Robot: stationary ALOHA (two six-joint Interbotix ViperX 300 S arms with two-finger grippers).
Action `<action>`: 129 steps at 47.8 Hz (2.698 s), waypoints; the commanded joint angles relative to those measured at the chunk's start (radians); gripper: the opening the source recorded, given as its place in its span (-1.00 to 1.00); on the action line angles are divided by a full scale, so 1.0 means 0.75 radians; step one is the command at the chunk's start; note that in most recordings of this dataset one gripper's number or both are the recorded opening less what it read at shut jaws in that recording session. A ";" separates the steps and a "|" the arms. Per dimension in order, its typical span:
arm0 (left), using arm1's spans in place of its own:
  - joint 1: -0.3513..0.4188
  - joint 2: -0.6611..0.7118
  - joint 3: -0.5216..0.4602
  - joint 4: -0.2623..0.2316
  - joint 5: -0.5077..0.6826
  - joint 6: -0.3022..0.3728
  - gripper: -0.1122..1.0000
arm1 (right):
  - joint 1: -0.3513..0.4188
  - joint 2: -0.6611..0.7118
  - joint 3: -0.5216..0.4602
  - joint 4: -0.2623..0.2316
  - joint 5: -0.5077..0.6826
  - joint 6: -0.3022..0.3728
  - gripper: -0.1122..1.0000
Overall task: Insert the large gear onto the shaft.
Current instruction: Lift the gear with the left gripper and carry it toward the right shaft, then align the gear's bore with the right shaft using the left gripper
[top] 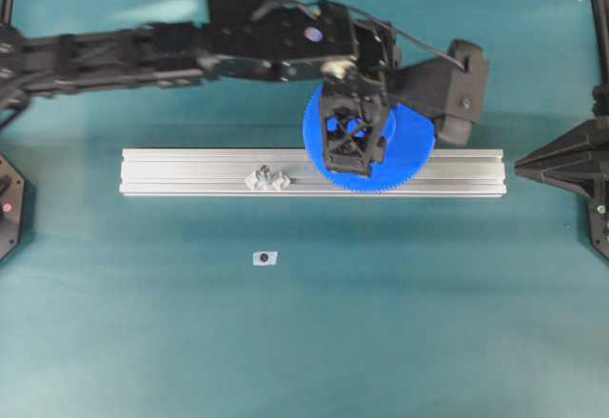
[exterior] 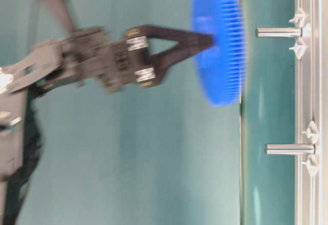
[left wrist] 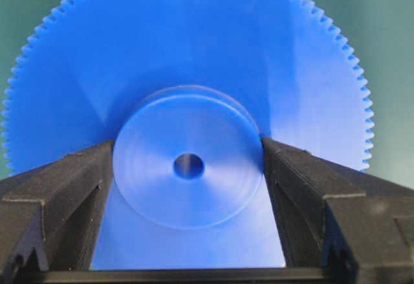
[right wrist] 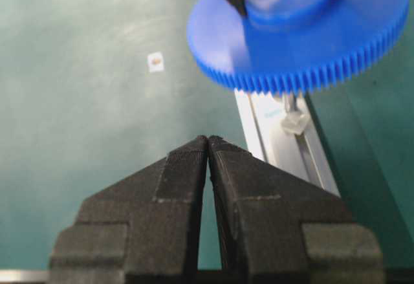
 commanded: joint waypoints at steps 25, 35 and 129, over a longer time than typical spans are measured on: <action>0.004 0.057 -0.139 0.004 -0.002 -0.018 0.58 | -0.004 -0.012 -0.004 0.000 -0.006 0.014 -0.53; 0.004 0.067 -0.127 0.000 -0.004 -0.061 0.58 | -0.004 -0.014 -0.002 0.000 -0.006 0.014 -0.53; 0.025 0.059 0.002 0.000 -0.074 -0.143 0.58 | -0.004 -0.014 -0.002 0.000 -0.010 0.016 -0.53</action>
